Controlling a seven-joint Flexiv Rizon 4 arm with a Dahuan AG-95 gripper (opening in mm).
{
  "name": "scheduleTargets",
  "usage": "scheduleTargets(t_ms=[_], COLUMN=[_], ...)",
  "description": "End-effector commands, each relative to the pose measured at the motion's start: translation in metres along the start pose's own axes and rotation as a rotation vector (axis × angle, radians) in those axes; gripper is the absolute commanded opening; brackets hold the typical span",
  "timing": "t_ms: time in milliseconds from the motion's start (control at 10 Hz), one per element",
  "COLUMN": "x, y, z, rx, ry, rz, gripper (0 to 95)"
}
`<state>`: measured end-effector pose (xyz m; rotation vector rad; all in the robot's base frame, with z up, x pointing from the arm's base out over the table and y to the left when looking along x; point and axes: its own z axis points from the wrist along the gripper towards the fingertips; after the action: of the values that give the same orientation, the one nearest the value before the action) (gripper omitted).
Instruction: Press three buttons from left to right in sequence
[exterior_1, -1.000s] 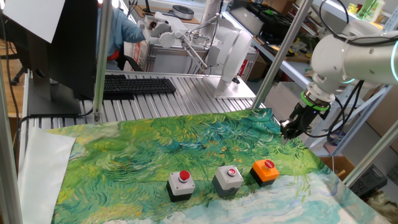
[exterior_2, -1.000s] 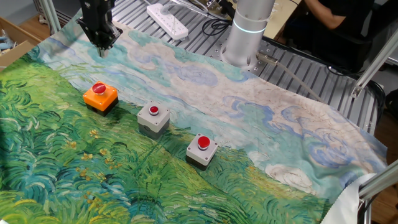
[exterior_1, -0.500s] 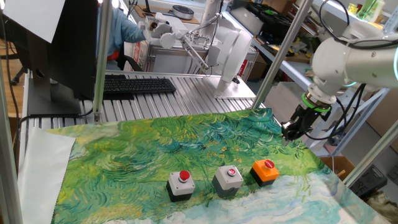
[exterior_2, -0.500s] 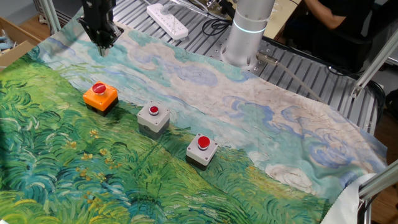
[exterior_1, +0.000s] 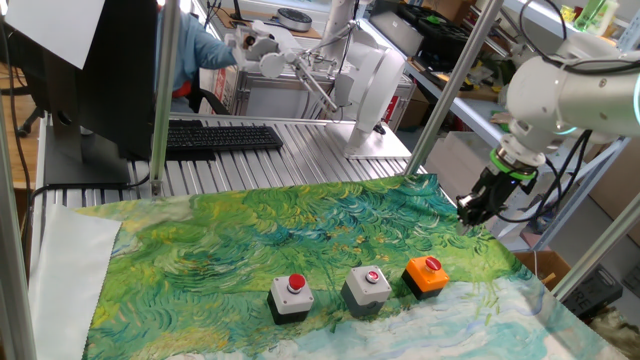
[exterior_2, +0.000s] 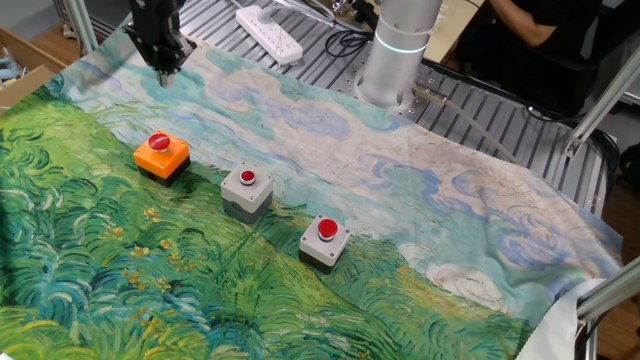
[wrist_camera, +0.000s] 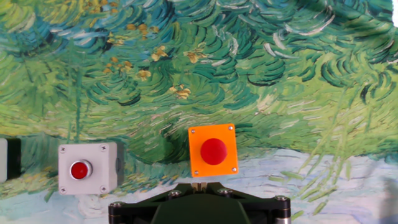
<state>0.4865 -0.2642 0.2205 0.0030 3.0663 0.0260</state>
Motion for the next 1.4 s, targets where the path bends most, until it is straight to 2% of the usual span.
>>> scheduleTargets(t_ms=[100, 300, 600, 900, 1200, 1400], x=[-0.001, -0.002, -0.003, -0.004, -0.005, -0.006], y=[-0.017, -0.04, -0.039, -0.038, -0.035, -0.035], z=[0.004, 0.007, 0.006, 0.012, 0.024, 0.037], rx=[0.001, 0.005, 0.006, 0.004, 0.004, 0.004], ry=[0.004, 0.003, 0.003, 0.005, 0.004, -0.002], rz=[-0.017, -0.033, -0.014, -0.009, 0.002, 0.01], gripper=[0.0, 0.0, 0.0, 0.0, 0.0, 0.0])
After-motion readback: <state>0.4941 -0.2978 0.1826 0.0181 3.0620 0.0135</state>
